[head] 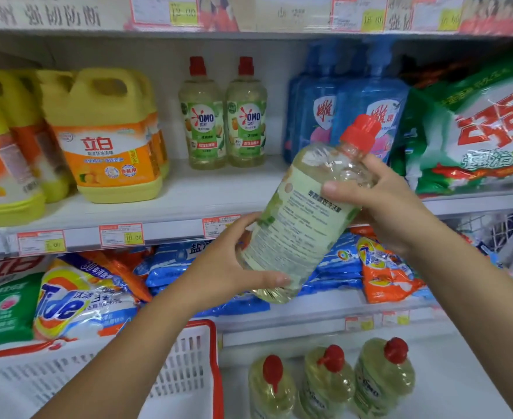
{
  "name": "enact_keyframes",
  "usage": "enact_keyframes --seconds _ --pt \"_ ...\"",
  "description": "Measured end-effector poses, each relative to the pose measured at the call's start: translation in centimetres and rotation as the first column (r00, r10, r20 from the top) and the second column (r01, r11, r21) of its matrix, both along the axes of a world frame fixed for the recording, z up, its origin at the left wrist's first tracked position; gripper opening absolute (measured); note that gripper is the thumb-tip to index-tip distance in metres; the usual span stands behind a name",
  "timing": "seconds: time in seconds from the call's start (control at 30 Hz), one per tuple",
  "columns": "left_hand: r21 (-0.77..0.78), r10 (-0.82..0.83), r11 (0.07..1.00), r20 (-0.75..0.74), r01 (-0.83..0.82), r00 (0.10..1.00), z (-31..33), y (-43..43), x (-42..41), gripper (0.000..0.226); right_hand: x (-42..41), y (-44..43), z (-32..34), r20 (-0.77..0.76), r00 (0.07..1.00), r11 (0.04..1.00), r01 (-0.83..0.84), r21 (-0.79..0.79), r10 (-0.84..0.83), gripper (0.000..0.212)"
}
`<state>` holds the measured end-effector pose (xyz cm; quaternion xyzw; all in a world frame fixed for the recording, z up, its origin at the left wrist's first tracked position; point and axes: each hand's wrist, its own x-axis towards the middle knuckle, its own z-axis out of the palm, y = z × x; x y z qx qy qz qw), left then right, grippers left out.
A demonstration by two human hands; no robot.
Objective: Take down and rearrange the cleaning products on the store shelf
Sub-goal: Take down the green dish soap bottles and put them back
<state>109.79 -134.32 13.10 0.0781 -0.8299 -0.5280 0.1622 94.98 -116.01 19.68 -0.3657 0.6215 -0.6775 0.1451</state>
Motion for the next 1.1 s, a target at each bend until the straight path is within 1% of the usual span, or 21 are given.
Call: enact_keyframes --seconds 0.03,0.1,0.17,0.2,0.23,0.27,0.3,0.33,0.37,0.4,0.43,0.5,0.57,0.6,0.67,0.7,0.77,0.83,0.9,0.97,1.1 --pt "0.044 -0.056 0.998 0.047 0.054 0.997 0.1 -0.6 0.1 0.096 -0.2 0.2 -0.2 -0.001 0.998 0.998 -0.059 -0.009 0.059 0.065" --pt "0.175 -0.222 0.963 0.089 0.204 0.971 0.0 -0.9 0.6 0.096 -0.4 0.5 -0.5 0.027 0.979 0.979 -0.201 -0.022 0.201 0.079" --pt "0.366 -0.378 0.872 0.077 0.326 0.923 -0.5 -0.4 1.1 0.086 -0.2 0.5 -0.6 0.065 0.956 0.959 -0.283 -0.028 0.284 0.091" --pt "0.415 -0.387 0.847 0.058 0.331 0.920 -0.7 0.0 1.3 0.079 0.0 0.5 -0.4 0.072 0.952 0.955 -0.297 -0.011 0.297 0.092" --pt "0.425 -0.359 0.850 0.034 0.312 0.933 -0.8 0.3 1.4 0.072 0.3 0.4 -0.1 0.067 0.957 0.958 -0.284 0.031 0.282 0.091" --pt "0.392 -0.291 0.882 0.013 0.262 0.957 -0.7 0.6 1.4 0.066 0.6 0.3 0.4 0.028 0.969 0.964 -0.246 0.096 0.245 0.087" --pt "0.314 -0.177 0.934 -0.005 0.169 0.984 -0.7 0.9 1.2 0.065 0.9 0.1 0.7 -0.019 0.981 0.969 -0.185 0.164 0.191 0.081" --pt "0.188 -0.034 0.981 -0.033 0.040 0.999 -0.7 1.3 0.9 0.066 1.2 -0.1 0.9 -0.053 0.989 0.969 -0.125 0.213 0.139 0.080" --pt "0.054 0.100 0.994 -0.086 -0.095 0.991 -0.6 2.0 0.8 0.069 1.7 -0.4 0.9 -0.050 0.995 0.971 -0.074 0.226 0.088 0.080" --pt "-0.053 0.182 0.980 -0.143 -0.191 0.973 -0.5 2.6 0.6 0.072 1.9 -0.8 0.7 -0.027 0.998 0.979 -0.044 0.197 0.051 0.080" --pt "-0.124 0.217 0.962 -0.185 -0.242 0.959 -0.5 3.1 0.5 0.075 2.3 -1.1 0.5 0.008 1.000 0.989 -0.019 0.148 0.018 0.078" --pt "-0.191 0.195 0.956 -0.156 -0.223 0.968 -0.8 2.8 0.4 0.085 2.4 -1.3 0.1 0.065 0.998 0.999 0.000 0.054 -0.003 0.072" --pt "-0.178 0.110 0.977 -0.044 -0.116 0.993 -0.9 1.2 0.4 0.105 1.7 -0.8 0.0 0.061 0.998 1.000 -0.025 0.018 0.024 0.068" --pt "-0.136 0.066 0.989 0.006 -0.065 0.998 -0.9 0.3 0.5 0.111 1.2 -0.5 -0.1 0.071 0.996 0.998 -0.061 -0.004 0.061 0.075" --pt "-0.012 -0.039 0.999 0.046 0.040 0.998 -0.6 -0.7 0.8 0.115 0.5 0.1 -0.3 0.132 0.979 0.986 -0.146 -0.085 0.156 0.092" --pt "0.068 -0.101 0.993 0.050 0.097 0.994 -0.6 -0.7 0.8 0.113 0.3 0.2 -0.4 0.162 0.965 0.975 -0.189 -0.115 0.207 0.099" --pt "0.163 -0.161 0.974 0.021 0.156 0.987 -0.7 -0.4 0.9 0.096 0.0 0.4 -0.4 0.200 0.935 0.954 -0.271 -0.125 0.292 0.109" --pt "0.126 -0.107 0.986 -0.018 0.108 0.994 -1.1 -0.1 0.8 0.087 -0.1 0.8 0.1 0.230 0.918 0.946 -0.320 -0.051 0.323 0.113" --pt "0.027 -0.022 0.999 -0.049 0.023 0.999 -1.8 -0.1 0.7 0.095 -0.4 1.4 0.5 0.203 0.926 0.934 -0.342 0.100 0.318 0.103" --pt "-0.055 0.037 0.998 -0.060 -0.040 0.998 -2.7 -0.1 0.6 0.103 -0.3 1.6 0.5 0.134 0.940 0.916 -0.337 0.218 0.314 0.081" --pt "-0.041 0.030 0.999 -0.073 -0.033 0.997 -4.5 0.4 0.9 0.096 0.6 0.8 -0.9 0.087 0.982 0.947 -0.187 0.262 0.170 0.063"
